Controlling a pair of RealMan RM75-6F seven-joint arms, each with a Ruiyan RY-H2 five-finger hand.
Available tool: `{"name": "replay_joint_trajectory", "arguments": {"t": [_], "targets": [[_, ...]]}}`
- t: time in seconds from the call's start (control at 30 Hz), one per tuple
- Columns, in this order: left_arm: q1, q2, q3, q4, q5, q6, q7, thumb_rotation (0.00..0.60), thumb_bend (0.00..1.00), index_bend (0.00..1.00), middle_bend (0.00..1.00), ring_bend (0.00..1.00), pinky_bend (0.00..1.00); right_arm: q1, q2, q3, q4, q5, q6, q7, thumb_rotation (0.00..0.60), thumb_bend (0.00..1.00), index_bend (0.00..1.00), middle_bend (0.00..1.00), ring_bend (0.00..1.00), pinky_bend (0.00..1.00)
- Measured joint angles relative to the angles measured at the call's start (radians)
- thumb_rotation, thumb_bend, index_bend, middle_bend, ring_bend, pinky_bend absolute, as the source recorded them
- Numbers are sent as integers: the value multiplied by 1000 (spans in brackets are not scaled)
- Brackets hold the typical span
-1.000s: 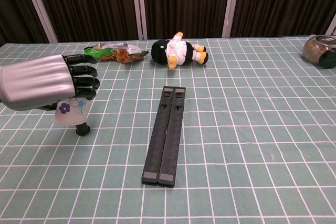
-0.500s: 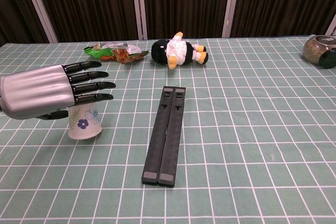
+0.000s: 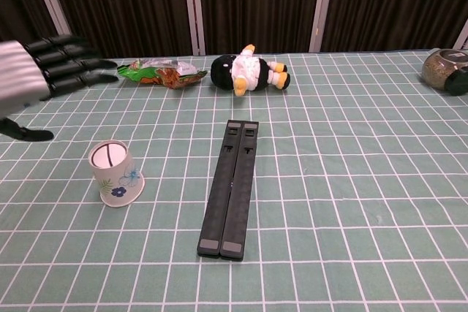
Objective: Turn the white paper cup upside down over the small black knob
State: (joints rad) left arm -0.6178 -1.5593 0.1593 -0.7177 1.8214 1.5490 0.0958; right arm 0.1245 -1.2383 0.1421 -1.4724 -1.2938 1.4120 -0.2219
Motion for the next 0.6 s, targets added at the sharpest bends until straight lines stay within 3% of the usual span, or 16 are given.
{"name": "replay_joint_trajectory", "arguments": {"t": [0.13,0.27,0.47,0.6], "targets": [[45,66,-46,-123,-87,7,-26,600,138,0,0,0,0,-3,8,-2,-13,-11,8,8,600,0,86,0,0,0],[108,142,-84,-323,-192,2,-12,600,132,0,0,0,0,-5,17,-3,-26,-27,18,21,600,0,86,0,0,0],[215,267,-110,-672,-323,-3,38,600,128,0,0,0,0,-8,31,-6,-35,-50,32,44,600,0,86,0,0,0],[303,349,-117,-820,-384,4,81,600,128,0,0,0,0,-9,37,-7,-39,-58,34,53,600,0,86,0,0,0]]}}
